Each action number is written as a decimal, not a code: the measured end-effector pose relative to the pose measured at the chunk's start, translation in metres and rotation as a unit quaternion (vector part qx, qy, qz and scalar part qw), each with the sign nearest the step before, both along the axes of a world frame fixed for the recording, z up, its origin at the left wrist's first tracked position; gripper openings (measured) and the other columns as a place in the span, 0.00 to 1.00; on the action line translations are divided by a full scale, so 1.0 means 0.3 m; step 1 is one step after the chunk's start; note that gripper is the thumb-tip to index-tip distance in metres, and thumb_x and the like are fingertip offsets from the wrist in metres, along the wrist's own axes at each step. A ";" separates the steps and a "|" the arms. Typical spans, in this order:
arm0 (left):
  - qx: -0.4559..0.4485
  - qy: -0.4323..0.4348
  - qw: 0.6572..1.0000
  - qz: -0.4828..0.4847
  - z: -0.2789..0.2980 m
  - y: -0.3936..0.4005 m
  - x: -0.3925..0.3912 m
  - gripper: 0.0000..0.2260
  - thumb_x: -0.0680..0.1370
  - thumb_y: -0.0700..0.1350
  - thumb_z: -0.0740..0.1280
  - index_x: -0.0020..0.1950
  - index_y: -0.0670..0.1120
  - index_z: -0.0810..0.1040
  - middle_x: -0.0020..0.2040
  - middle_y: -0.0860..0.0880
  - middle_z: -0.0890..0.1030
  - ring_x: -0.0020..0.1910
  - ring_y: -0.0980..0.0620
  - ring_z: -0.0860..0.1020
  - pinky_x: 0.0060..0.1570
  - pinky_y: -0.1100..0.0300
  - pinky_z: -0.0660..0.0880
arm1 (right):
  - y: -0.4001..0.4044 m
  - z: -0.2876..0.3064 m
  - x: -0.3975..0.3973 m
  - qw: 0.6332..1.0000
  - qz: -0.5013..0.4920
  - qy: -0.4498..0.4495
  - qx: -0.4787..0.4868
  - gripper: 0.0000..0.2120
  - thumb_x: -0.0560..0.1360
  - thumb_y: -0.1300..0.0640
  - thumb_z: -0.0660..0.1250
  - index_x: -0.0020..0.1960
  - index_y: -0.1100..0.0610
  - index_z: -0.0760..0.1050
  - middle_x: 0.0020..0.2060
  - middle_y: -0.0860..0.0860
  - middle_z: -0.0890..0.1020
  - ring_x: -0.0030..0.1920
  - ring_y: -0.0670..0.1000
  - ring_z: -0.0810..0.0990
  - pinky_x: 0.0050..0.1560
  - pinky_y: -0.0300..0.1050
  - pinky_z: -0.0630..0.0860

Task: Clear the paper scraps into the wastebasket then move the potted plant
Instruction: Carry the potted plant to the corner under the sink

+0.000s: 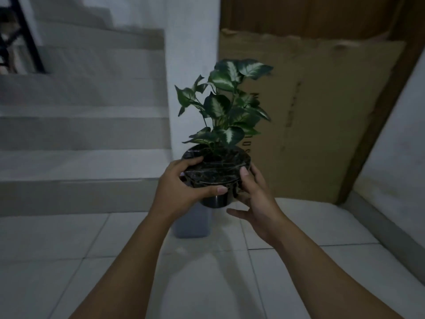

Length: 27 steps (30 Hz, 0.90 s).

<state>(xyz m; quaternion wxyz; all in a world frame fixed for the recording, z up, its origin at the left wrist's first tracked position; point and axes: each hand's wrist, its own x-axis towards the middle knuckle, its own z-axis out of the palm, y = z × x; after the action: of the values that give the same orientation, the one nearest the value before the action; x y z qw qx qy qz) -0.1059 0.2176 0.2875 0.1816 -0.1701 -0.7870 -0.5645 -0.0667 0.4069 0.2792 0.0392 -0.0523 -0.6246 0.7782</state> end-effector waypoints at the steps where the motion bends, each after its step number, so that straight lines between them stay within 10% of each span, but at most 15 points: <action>1: -0.005 0.002 1.000 -0.019 0.017 0.073 -0.008 0.40 0.54 0.60 0.85 0.66 0.57 0.80 0.62 0.60 0.76 0.60 0.64 0.76 0.55 0.73 0.71 | 0.071 0.009 0.015 1.000 -0.019 0.000 0.001 0.29 0.76 0.35 0.65 0.75 0.32 0.61 0.72 0.44 0.73 0.70 0.54 0.74 0.61 0.67 0.77; 7: 0.006 -0.006 0.994 -0.111 0.076 0.457 0.025 0.40 0.53 0.59 0.85 0.64 0.56 0.80 0.63 0.55 0.77 0.56 0.73 0.75 0.51 0.79 0.73 | 0.408 0.065 0.141 0.993 -0.116 -0.019 0.008 0.30 0.76 0.35 0.66 0.76 0.33 0.61 0.72 0.43 0.73 0.70 0.54 0.74 0.63 0.67 0.75; 13: -0.005 -0.011 0.979 -0.201 0.117 0.814 0.153 0.40 0.54 0.59 0.85 0.65 0.57 0.81 0.65 0.56 0.75 0.63 0.59 0.76 0.51 0.73 0.78 | 0.706 0.137 0.367 0.978 -0.207 -0.030 -0.008 0.31 0.76 0.35 0.66 0.77 0.33 0.59 0.74 0.42 0.70 0.73 0.54 0.71 0.64 0.70 0.74; 19: 0.002 -0.033 0.952 -0.304 0.149 1.151 0.298 0.42 0.51 0.63 0.85 0.64 0.61 0.80 0.64 0.58 0.76 0.63 0.58 0.78 0.61 0.54 0.79 | 0.949 0.180 0.627 0.954 -0.298 -0.016 -0.014 0.26 0.78 0.38 0.65 0.74 0.33 0.64 0.71 0.42 0.75 0.68 0.52 0.76 0.63 0.67 0.76; 27: -0.001 -0.021 0.913 -0.407 0.145 1.604 0.502 0.43 0.52 0.64 0.84 0.66 0.60 0.79 0.62 0.59 0.75 0.61 0.63 0.77 0.57 0.73 0.74 | 1.263 0.196 0.889 0.903 -0.427 -0.005 -0.041 0.21 0.79 0.40 0.64 0.72 0.33 0.68 0.68 0.42 0.77 0.67 0.50 0.76 0.54 0.60 0.81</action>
<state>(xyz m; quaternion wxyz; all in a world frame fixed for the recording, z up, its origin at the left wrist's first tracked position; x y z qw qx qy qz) 0.0446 0.6988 0.3310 -0.0810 -0.4639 -0.6538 -0.5922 0.2001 0.7857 0.3382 0.3628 -0.3194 -0.5099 0.7116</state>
